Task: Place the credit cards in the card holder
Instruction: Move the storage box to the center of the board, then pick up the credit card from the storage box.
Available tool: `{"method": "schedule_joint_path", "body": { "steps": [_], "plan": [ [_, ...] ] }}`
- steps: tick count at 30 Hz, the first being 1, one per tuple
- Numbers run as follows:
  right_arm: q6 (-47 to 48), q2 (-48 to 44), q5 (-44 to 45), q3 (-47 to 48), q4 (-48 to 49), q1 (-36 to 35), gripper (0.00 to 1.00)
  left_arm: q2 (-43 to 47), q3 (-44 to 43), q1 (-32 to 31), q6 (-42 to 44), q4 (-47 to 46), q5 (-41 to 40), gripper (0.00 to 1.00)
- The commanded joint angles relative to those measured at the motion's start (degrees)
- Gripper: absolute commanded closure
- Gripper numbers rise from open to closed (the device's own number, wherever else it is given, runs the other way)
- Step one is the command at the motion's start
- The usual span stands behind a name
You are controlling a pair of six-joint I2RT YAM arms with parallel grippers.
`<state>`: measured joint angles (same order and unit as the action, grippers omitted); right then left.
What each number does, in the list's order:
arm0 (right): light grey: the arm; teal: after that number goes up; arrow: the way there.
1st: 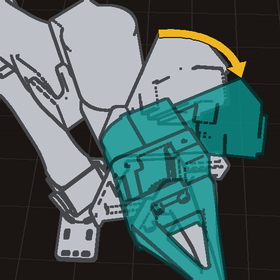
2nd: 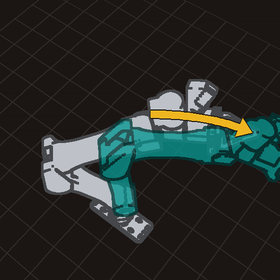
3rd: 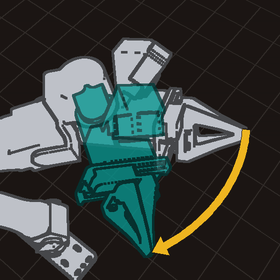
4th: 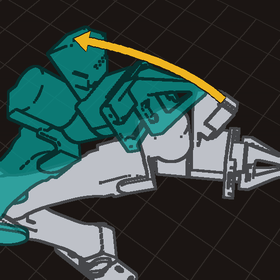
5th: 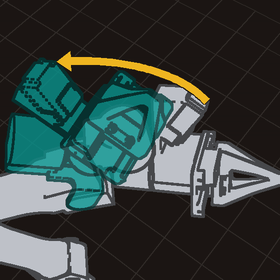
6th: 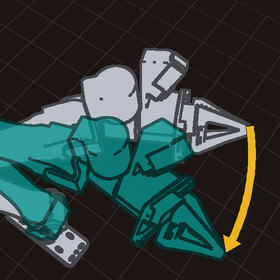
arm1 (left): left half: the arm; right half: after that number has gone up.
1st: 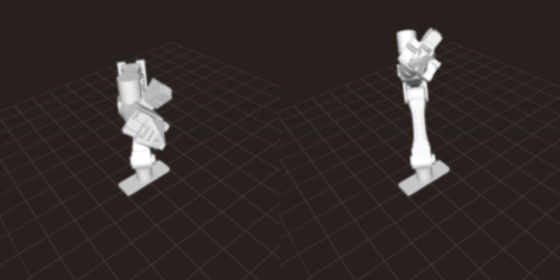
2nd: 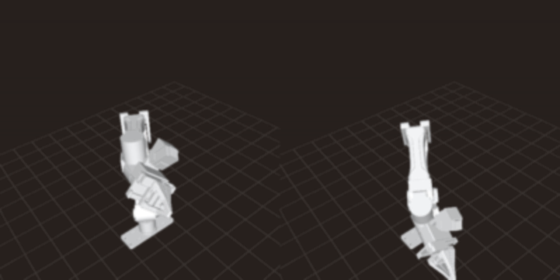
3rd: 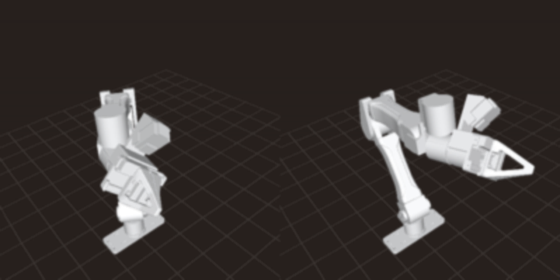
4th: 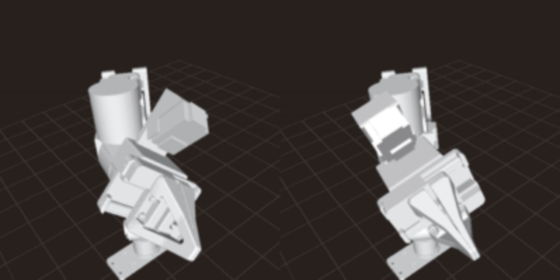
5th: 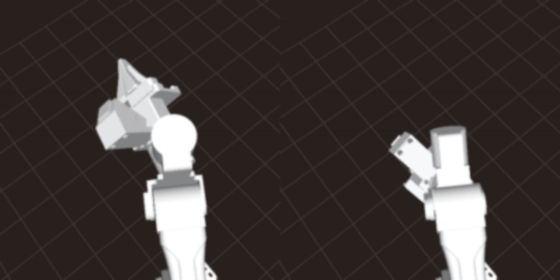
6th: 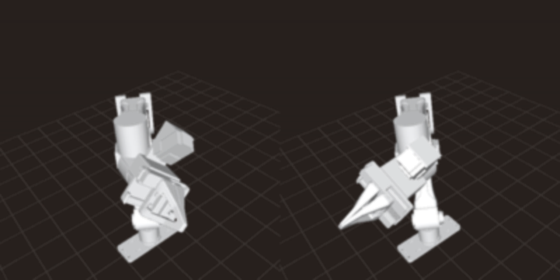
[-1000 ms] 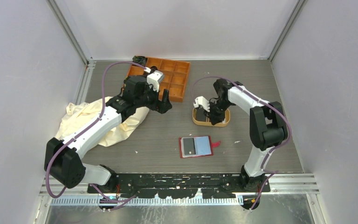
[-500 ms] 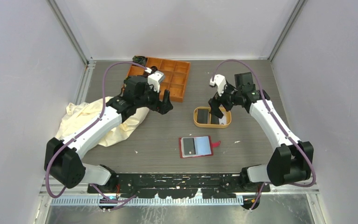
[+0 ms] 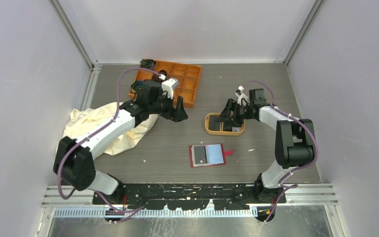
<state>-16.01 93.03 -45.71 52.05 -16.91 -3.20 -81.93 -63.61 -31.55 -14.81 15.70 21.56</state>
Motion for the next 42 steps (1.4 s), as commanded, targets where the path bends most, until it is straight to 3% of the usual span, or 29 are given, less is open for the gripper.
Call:
{"method": "schedule_joint_path", "body": {
  "steps": [1, 12, 21, 39, 42],
  "plan": [
    [-8.61, 2.14, 1.48, 1.63, 6.61, -0.03, 0.32, -4.11, -2.3, -1.15, -2.67, -1.16, 2.38, 0.27],
    [-7.06, 7.09, 4.88, 4.13, 3.77, -0.05, 0.39, -15.24, -5.16, -8.7, -6.04, 2.45, -4.71, 0.39],
    [-6.89, 10.87, 0.93, 6.36, 4.05, -0.09, 0.4, -20.34, -8.0, -9.11, -9.57, 1.16, -4.57, 0.41],
    [-9.44, 11.53, -3.26, 6.13, 7.22, -0.07, 0.42, -32.73, -22.62, -10.83, -12.3, 2.54, -9.39, 0.45],
    [-9.94, 12.14, -4.12, 6.22, 7.41, -0.05, 0.43, -34.87, -25.23, -11.14, -11.64, 3.82, -9.78, 0.5]
  ]
}}
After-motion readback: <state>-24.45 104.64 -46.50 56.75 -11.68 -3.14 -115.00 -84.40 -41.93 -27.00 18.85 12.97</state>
